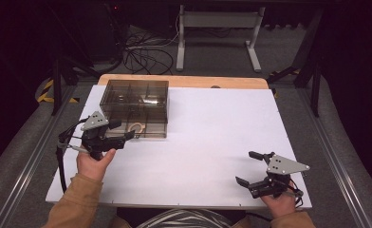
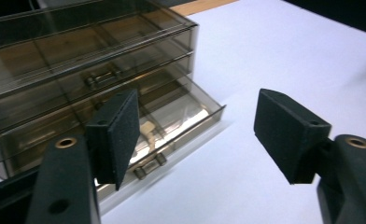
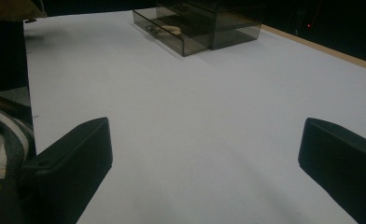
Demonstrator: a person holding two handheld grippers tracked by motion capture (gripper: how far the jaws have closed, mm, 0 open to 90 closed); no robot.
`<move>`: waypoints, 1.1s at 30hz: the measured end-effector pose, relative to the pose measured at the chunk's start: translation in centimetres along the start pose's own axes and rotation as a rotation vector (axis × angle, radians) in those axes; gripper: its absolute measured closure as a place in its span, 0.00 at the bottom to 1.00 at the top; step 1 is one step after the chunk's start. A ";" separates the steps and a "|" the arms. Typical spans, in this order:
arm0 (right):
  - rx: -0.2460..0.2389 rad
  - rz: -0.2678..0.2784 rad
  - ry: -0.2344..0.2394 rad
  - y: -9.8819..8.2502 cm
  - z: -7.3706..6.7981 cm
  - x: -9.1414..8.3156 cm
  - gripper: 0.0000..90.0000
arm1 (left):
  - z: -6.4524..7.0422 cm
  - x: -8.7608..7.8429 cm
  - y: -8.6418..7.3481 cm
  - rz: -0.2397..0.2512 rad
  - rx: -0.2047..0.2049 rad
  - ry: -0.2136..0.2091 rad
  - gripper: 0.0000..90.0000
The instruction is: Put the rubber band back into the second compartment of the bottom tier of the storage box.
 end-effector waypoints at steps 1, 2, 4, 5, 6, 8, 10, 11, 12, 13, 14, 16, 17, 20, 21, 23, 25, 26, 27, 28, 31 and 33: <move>0.000 0.000 0.001 0.0 0.0 0.0 0.04 | 0.1 -0.1 -0.1 0.012 -0.001 -0.005 0.32; 0.000 -0.001 0.001 0.0 0.0 0.0 0.04 | 0.2 -0.3 -0.1 0.021 0.001 -0.013 0.29; 0.000 -0.001 0.001 0.0 0.0 0.0 0.04 | 0.4 -0.6 -0.4 0.039 0.001 -0.024 0.27; -0.001 0.000 0.001 0.0 0.0 0.0 0.04 | 0.5 -0.8 -0.5 0.049 0.004 -0.028 0.26; 0.000 -0.001 0.001 0.0 0.0 0.0 0.04 | 0.6 -1.0 -0.7 0.060 0.007 -0.030 0.24; 0.000 -0.001 0.001 0.0 0.0 0.0 0.04 | 0.7 -1.4 -1.0 0.078 0.011 -0.041 0.22; 0.001 -0.003 0.001 0.0 -0.1 0.0 0.04 | 0.9 -1.8 -1.4 0.088 0.011 -0.059 0.20; 0.002 -0.003 0.001 0.0 -0.1 0.0 0.04 | 1.0 -1.9 -1.6 0.093 0.019 -0.064 0.20; -0.001 -0.002 0.001 0.0 0.0 0.0 0.04 | 1.2 -2.1 -1.8 0.096 0.019 -0.066 0.18; -0.001 -0.002 0.002 0.0 -0.1 0.0 0.04 | 1.3 -2.2 -2.1 0.100 0.021 -0.067 0.18; -0.003 -0.002 0.002 0.0 -0.1 0.0 0.04 | 1.3 -2.4 -2.3 0.104 0.027 -0.068 0.17; -0.003 -0.002 0.003 0.0 -0.1 0.0 0.04 | 1.4 -2.6 -2.7 0.113 0.030 -0.068 0.16; -0.002 -0.002 0.003 0.0 -0.1 0.0 0.04 | 1.5 -2.7 -2.9 0.115 0.030 -0.070 0.16; -0.004 -0.002 0.003 0.0 -0.1 0.1 0.04 | 1.5 -3.1 -3.5 0.128 0.035 -0.076 0.16; -0.004 -0.003 0.003 0.0 -0.1 0.1 0.04 | 1.6 -3.2 -3.7 0.135 0.035 -0.075 0.16; -0.004 -0.003 0.004 0.0 -0.1 0.1 0.04 | 1.6 -3.4 -4.1 0.142 0.037 -0.076 0.16; -0.003 -0.003 0.004 0.0 -0.1 0.1 0.04 | 1.5 -3.6 -4.6 0.146 0.039 -0.075 0.16; -0.004 -0.003 0.005 0.0 -0.1 0.1 0.04 | 1.5 -3.6 -4.9 0.144 0.041 -0.072 0.16; -0.003 -0.004 0.006 0.0 -0.1 0.1 0.04 | 1.5 -3.6 -5.1 0.145 0.037 -0.073 0.16; -0.003 -0.004 0.005 0.0 -0.1 0.1 0.04 | 1.4 -3.6 -5.4 0.145 0.038 -0.072 0.16; -0.003 -0.004 0.005 0.0 -0.1 0.1 0.04 | 1.3 -3.7 -6.0 0.146 0.038 -0.065 0.15; -0.003 -0.004 0.005 0.0 -0.1 0.1 0.04 | 1.2 -3.7 -6.4 0.147 0.044 -0.058 0.15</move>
Point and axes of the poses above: each handheld gripper's, and its own axes: x roughly forward along the jaws, y roughly out of its top, z roughly to its right, the point moved 2 cm from there along x, roughly forward along the jaws, and after that the axes turned 8 degrees about y, right-handed, at the moved point
